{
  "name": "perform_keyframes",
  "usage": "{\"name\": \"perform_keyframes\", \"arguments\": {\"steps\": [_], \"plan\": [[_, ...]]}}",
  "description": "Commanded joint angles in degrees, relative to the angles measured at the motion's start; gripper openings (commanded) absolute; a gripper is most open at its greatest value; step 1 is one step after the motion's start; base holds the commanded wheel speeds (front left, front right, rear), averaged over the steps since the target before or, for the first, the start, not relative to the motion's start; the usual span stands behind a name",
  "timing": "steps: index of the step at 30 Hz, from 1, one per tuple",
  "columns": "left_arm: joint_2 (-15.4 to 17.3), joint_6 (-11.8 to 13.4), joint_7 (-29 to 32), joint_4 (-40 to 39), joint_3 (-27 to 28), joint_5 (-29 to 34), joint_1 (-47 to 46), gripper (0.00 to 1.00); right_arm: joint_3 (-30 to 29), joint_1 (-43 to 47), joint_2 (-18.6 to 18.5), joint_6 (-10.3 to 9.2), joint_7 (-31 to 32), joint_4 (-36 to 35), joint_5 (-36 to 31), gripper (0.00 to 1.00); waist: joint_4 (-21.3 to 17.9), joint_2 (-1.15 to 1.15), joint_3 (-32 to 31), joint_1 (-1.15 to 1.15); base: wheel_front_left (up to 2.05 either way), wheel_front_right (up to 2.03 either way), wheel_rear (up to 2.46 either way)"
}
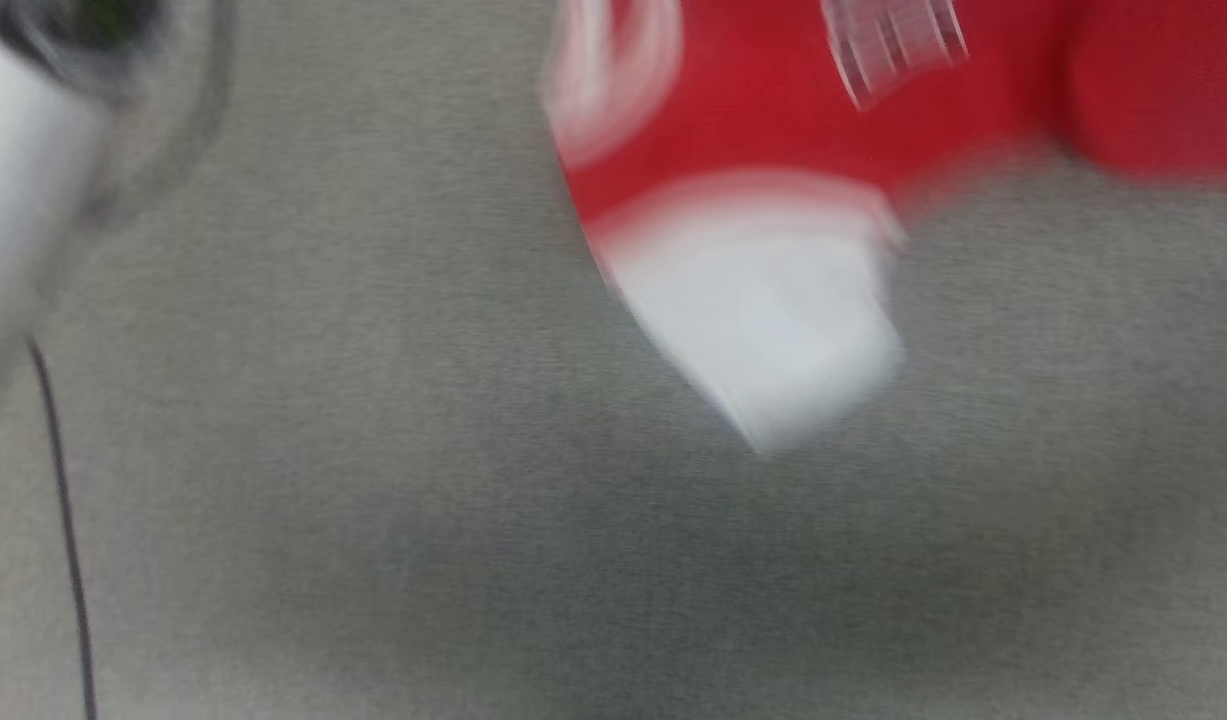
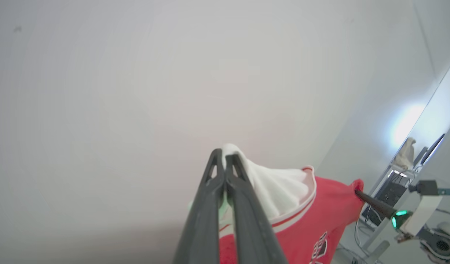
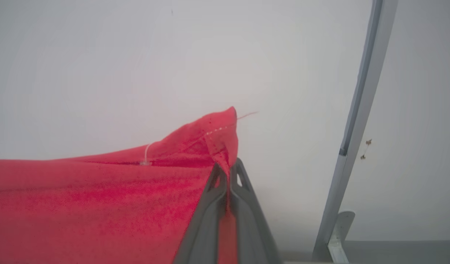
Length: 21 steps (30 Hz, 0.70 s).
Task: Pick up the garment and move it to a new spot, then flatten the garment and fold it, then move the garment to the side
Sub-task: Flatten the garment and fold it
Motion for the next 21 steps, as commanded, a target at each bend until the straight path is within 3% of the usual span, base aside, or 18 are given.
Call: {"name": "perform_keyframes", "arguments": {"steps": [1, 5, 9, 15, 21], "plan": [[0.5, 0.1, -1.0, 2.1, 2.0, -1.2, -2.7, 0.00, -0.7, -1.6, 0.2, -0.28, -1.5, 2.0, -0.7, 0.00, -1.2, 0.00, -0.1, 0.00, 0.00, 0.00, 0.00], [-1.1, 0.2, -2.5, 7.5, 6.1, -1.5, -11.2, 0.00, -1.7, -6.4, 2.3, -0.46, -5.1, 6.8, -2.2, 0.00, -2.3, 0.00, -0.7, 0.00, 0.00, 0.00, 0.00], [-2.2, 0.2, -1.0, 6.0, 3.7, -2.1, -9.7, 0.00, -0.7, -5.6, 3.8, -0.41, -5.4, 9.0, -1.8, 0.00, -2.4, 0.00, -1.0, 0.00, 0.00, 0.00, 0.00], [-1.3, 0.1, 0.6, -3.1, -0.1, -6.6, 3.0, 0.00, 2.4, 2.9, 3.6, -0.24, -4.4, 7.8, 1.1, 0.00, -2.2, 0.00, -0.8, 0.00, 0.00, 0.00, 0.00], [1.5, 0.1, -1.1, -16.0, -3.7, -9.0, 20.6, 0.00, 5.2, 17.4, 0.7, -0.20, -3.9, 0.6, 7.1, 0.00, -2.2, 0.00, -1.2, 0.00, 0.00, 0.00, 0.00]]}}
